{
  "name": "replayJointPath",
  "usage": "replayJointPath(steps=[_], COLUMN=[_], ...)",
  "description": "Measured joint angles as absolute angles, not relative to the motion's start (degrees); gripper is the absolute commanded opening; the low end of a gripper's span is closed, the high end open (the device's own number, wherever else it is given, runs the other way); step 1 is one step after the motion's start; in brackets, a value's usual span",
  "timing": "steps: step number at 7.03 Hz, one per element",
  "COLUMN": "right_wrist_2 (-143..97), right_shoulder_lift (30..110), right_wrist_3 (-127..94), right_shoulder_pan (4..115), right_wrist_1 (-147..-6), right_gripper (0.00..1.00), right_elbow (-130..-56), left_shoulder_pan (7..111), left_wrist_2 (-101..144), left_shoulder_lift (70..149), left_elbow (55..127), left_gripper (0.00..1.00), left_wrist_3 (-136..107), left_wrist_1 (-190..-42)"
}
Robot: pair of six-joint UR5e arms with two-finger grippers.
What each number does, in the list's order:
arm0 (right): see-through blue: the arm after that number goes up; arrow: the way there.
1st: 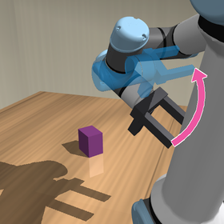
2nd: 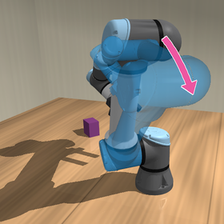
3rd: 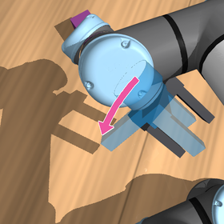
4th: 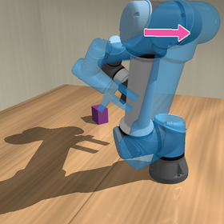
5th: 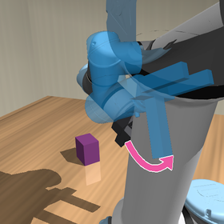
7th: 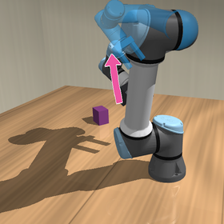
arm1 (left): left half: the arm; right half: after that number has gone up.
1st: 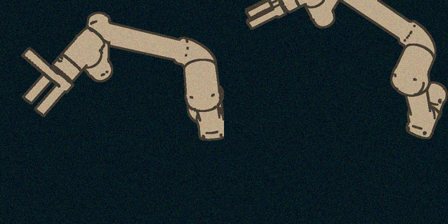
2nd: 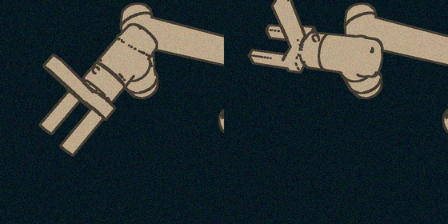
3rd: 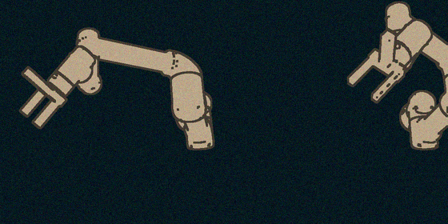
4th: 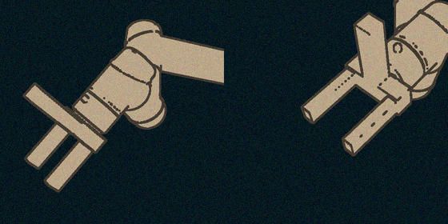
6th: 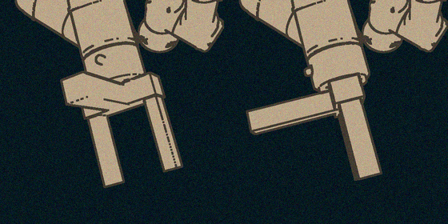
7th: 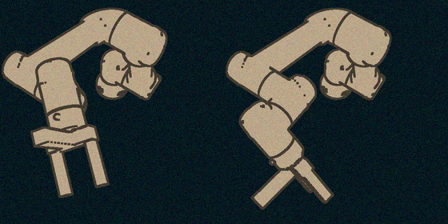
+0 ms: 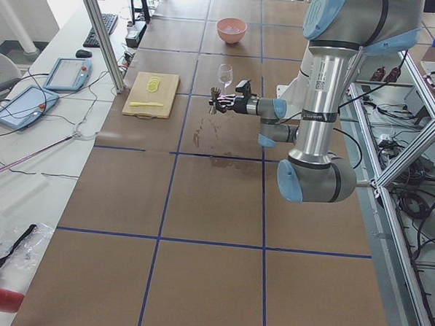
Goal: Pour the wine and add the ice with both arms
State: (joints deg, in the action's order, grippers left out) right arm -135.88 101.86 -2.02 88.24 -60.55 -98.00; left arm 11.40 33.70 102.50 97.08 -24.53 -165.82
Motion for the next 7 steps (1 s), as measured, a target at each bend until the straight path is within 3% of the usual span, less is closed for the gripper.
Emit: replayJointPath(steps=[4, 7], right_wrist_2=[-135.87, -135.88], right_shoulder_lift=[101.86, 101.90], right_wrist_3=[-2.02, -2.02], right_shoulder_pan=[88.24, 88.24], right_wrist_1=[-60.56, -60.56], right_gripper=[1.00, 1.00], right_elbow=[-97.50, -97.16], left_shoulder_pan=[10.54, 10.31], left_wrist_2=[33.63, 33.64], left_shoulder_lift=[113.63, 116.76], left_elbow=[97.23, 97.62], left_gripper=[0.00, 0.00], left_wrist_3=[-22.86, -14.88], left_wrist_1=[-150.40, -144.05])
